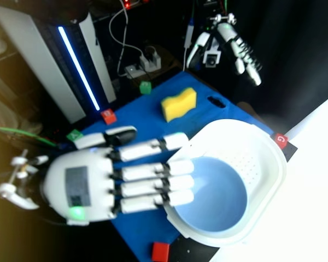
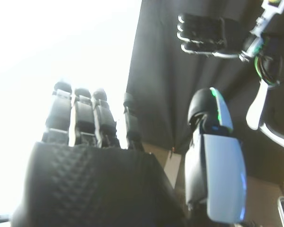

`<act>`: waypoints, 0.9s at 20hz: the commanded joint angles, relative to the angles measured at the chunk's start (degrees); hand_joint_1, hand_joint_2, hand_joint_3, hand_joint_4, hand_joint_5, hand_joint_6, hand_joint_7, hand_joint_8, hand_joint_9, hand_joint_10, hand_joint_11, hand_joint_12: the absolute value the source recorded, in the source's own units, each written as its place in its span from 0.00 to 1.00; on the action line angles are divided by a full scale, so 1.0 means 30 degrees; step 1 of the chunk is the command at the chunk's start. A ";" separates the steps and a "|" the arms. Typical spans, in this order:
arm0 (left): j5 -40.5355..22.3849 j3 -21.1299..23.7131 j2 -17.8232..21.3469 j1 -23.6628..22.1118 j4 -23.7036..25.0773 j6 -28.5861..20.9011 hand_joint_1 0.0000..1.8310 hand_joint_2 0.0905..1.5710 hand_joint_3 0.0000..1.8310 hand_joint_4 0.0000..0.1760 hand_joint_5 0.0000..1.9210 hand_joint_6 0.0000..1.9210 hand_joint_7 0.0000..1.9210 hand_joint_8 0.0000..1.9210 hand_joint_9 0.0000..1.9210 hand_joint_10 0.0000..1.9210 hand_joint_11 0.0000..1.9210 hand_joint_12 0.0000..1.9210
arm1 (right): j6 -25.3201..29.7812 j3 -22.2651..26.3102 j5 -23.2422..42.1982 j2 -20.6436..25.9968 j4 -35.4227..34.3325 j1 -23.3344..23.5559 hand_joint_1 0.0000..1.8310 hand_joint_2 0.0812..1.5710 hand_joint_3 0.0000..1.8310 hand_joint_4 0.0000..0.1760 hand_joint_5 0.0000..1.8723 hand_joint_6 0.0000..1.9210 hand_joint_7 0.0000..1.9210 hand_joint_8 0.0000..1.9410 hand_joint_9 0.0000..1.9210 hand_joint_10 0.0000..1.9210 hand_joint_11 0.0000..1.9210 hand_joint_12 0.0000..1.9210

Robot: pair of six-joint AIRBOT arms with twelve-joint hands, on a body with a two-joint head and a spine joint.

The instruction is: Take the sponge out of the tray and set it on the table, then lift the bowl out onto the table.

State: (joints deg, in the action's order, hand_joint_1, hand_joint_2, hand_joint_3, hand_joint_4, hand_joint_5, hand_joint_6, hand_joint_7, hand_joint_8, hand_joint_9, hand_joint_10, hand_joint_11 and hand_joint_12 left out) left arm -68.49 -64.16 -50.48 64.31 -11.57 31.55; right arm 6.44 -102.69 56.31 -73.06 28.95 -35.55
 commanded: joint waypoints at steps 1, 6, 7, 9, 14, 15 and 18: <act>-0.2354 -0.0051 0.0002 -0.0023 -0.0380 -0.0190 0.40 0.53 0.00 0.61 0.04 0.00 0.00 0.00 0.00 0.00 0.00 0.00 | 0.0200 -0.0199 0.1124 -0.0222 -0.0842 0.0343 0.33 0.64 0.00 1.00 0.06 0.00 0.01 0.00 0.00 0.00 0.00 0.00; -0.2323 -0.0082 -0.0112 -0.0009 -0.0374 -0.0196 0.41 0.53 0.00 0.54 0.03 0.00 0.00 0.00 0.00 0.00 0.00 0.00 | 0.0249 -0.1120 -0.0886 -0.1177 0.1238 0.1489 0.32 0.64 0.00 1.00 0.04 0.00 0.05 0.00 0.00 0.00 0.00 0.00; -0.2285 -0.0089 -0.0143 -0.0009 -0.0359 -0.0196 0.40 0.53 0.00 0.62 0.03 0.00 0.00 0.00 0.00 0.00 0.00 0.00 | 0.0305 -0.1284 -0.1277 -0.1328 0.1672 0.1651 0.33 0.64 0.00 1.00 0.04 0.00 0.02 0.00 0.00 0.00 0.00 0.00; -0.2266 -0.0118 -0.0200 -0.0009 -0.0353 -0.0200 0.40 0.53 0.00 0.58 0.03 0.00 0.00 0.00 0.00 0.00 0.00 0.00 | 0.0685 -0.1691 -0.2139 -0.1704 0.2881 0.2033 0.30 0.63 0.00 1.00 0.03 0.00 0.00 0.00 0.00 0.00 0.00 0.00; -0.2184 -0.0166 -0.0334 -0.0007 -0.0256 -0.0291 0.40 0.53 0.00 0.57 0.03 0.00 0.00 0.00 0.00 0.00 0.00 0.00 | 0.2854 -0.3526 -0.3195 -0.3194 0.6005 0.2639 0.30 0.62 0.00 1.00 0.06 0.01 0.02 0.01 0.00 0.00 0.00 0.00; -0.2127 -0.0202 -0.0370 -0.0007 -0.0203 -0.0360 0.40 0.53 0.00 0.56 0.03 0.00 0.00 0.00 0.00 0.00 0.00 0.00 | 0.2954 -0.3639 -0.3636 -0.3350 0.6888 0.2937 0.29 0.62 0.00 1.00 0.05 0.00 0.02 0.00 0.00 0.00 0.00 0.00; -0.2098 -0.0204 -0.0384 -0.0009 -0.0147 -0.0374 0.39 0.53 0.00 0.53 0.03 0.00 0.00 0.00 0.00 0.00 0.02 0.01 | 0.4060 -0.4355 -0.4195 -0.3887 0.9015 0.3382 0.29 0.61 0.00 1.00 0.07 0.01 0.02 0.00 0.00 0.00 0.00 0.00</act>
State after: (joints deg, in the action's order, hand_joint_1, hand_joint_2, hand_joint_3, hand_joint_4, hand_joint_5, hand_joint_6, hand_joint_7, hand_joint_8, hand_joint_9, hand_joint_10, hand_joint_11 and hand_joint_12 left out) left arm -67.96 -64.40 -51.57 64.64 -11.22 30.89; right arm 18.39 -115.66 41.36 -84.79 59.83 -25.87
